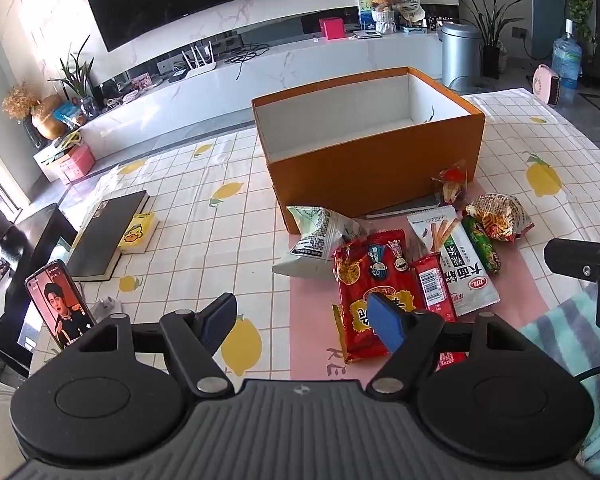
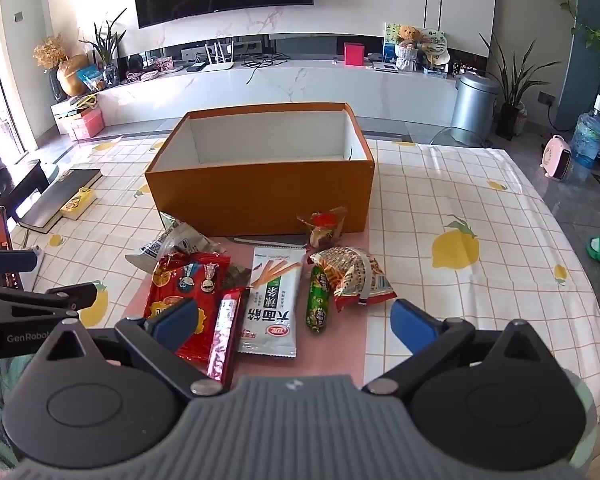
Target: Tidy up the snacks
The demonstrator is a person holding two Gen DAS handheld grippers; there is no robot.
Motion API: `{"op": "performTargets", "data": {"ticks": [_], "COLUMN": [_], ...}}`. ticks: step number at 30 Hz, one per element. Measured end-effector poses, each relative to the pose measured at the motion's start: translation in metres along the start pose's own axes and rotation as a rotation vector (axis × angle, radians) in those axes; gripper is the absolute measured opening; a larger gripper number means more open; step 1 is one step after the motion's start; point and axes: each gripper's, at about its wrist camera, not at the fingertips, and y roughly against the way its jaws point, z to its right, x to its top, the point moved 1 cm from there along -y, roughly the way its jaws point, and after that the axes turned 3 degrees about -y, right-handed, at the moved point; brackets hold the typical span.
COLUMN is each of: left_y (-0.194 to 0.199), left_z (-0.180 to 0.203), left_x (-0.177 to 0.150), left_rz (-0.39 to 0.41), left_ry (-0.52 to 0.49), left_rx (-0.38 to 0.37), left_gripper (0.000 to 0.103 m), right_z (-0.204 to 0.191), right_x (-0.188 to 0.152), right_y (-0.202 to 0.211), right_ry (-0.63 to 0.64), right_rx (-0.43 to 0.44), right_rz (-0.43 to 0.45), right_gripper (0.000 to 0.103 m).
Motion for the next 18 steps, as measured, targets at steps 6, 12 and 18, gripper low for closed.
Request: {"op": "performTargets", "data": {"ticks": [6,12,18], "left_y": [0.0,-0.002,-0.002], "left_z": [0.003,0.001,0.0], "left_x": [0.001,0.0,-0.002], "left_rz": [0.009,0.006,0.008], "left_ry": [-0.019,-0.002,-0.002], "left_rx": [-0.009,-0.033,-0.03], "left_gripper": [0.082,0.082,0.082], "right_z": [-0.002,-0.007,-0.015], "right_x": [-0.001,-0.003,-0.003], "right_y": [-0.003,-0.007,-0.008], "right_ry": [0.003,0.014,0.062], "right_rx": [0.029,0.039,0.01], "right_rz": [-0.001,-0.008,-0.004], "right_gripper": [0.096,0.095,0.095]}}
